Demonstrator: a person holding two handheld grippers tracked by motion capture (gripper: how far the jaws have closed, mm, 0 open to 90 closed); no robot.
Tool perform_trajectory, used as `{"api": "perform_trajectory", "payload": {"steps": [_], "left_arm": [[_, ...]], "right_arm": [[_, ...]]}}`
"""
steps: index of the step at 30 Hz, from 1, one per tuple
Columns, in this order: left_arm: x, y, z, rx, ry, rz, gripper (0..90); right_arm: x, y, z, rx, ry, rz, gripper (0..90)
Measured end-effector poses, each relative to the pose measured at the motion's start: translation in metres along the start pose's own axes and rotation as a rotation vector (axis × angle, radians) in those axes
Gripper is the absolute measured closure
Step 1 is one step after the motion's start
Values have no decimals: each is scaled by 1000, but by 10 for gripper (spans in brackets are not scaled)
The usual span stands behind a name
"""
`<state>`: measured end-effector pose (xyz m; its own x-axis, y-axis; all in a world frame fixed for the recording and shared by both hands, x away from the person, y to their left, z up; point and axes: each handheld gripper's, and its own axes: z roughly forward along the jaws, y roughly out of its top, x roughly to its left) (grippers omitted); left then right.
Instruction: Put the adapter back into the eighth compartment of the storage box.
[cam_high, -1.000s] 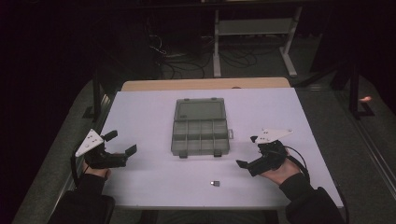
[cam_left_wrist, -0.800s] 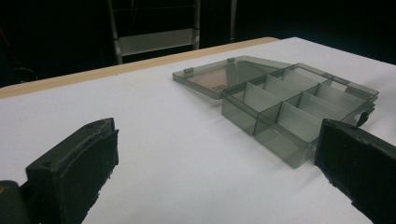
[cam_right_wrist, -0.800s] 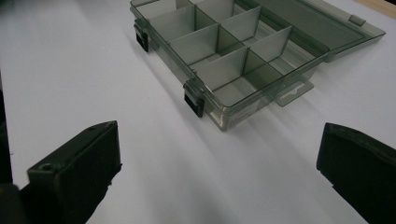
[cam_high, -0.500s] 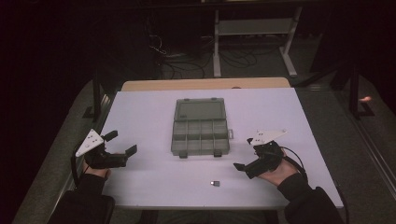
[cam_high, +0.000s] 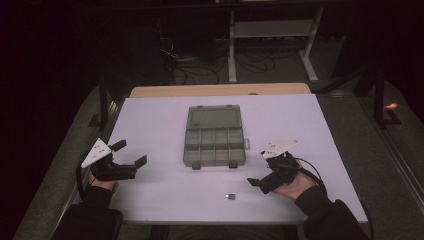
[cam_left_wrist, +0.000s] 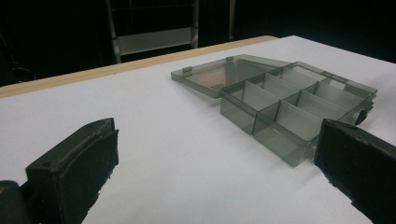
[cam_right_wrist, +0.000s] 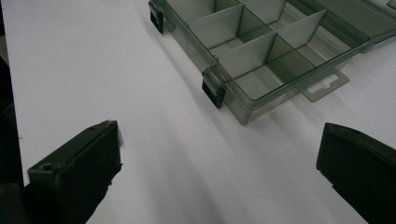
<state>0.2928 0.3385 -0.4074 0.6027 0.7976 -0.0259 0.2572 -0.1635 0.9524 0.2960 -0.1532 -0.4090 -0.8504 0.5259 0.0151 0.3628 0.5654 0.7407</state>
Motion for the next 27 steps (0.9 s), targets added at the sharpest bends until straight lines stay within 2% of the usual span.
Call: {"api": "perform_trajectory", "payload": {"steps": [27], "left_arm": [[0,0,1,5,-7,5,0]], "right_arm": [[11,6,14,70,45,-47,0]]}}
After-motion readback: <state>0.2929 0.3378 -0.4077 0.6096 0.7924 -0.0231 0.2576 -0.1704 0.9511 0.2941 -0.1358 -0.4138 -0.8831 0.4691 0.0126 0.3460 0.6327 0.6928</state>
